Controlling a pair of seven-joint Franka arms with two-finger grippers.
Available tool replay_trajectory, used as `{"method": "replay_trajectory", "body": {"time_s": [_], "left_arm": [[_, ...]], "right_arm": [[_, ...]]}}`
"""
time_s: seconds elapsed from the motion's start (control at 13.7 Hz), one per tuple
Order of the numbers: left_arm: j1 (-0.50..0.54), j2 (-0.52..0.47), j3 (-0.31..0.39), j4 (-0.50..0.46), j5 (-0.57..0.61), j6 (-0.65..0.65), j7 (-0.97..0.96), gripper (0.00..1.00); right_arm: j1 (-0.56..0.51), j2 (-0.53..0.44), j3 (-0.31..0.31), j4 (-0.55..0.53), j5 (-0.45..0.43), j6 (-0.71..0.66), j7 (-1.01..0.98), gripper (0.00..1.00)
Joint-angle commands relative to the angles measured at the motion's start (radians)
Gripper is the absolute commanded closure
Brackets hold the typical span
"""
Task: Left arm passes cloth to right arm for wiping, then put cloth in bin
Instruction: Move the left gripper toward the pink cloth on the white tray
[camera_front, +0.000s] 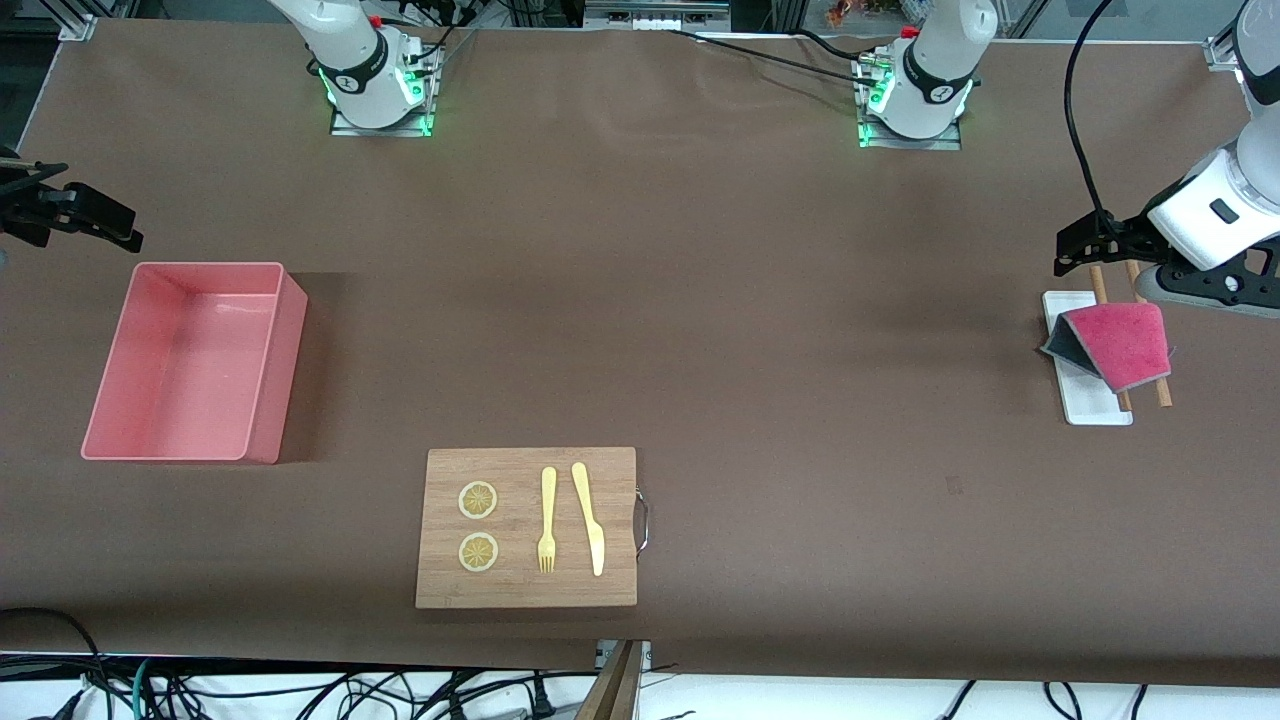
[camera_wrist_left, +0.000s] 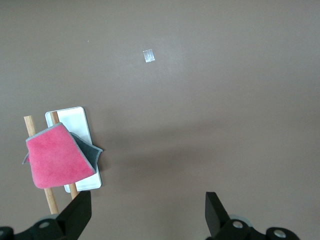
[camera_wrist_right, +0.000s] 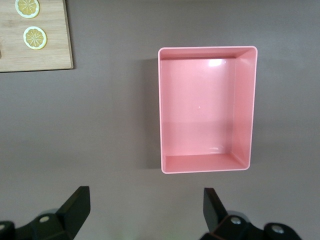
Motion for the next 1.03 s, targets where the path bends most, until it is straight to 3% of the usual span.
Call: {"method": "replay_trajectory", "body": {"time_s": [0.0, 0.66, 0.95], "left_arm": [[-0.006, 0.008, 0.007, 0.023, -0.006, -0.021, -0.001, 0.0], [0.027, 0.055, 0.008, 0.041, -0.004, -0.026, -0.001, 0.0], [0.133, 0.083, 0.008, 0.036, -0.004, -0.112, 0.107, 0.0]], "right_arm": [[-0.003, 0.005, 0.001, 0.017, 0.004, -0.003, 0.002, 0.0], [-0.003, 0.005, 0.001, 0.017, 0.006, -0.003, 0.002, 0.0], [-0.003, 0.005, 0.001, 0.017, 0.006, -0.003, 0.002, 0.0]]}}
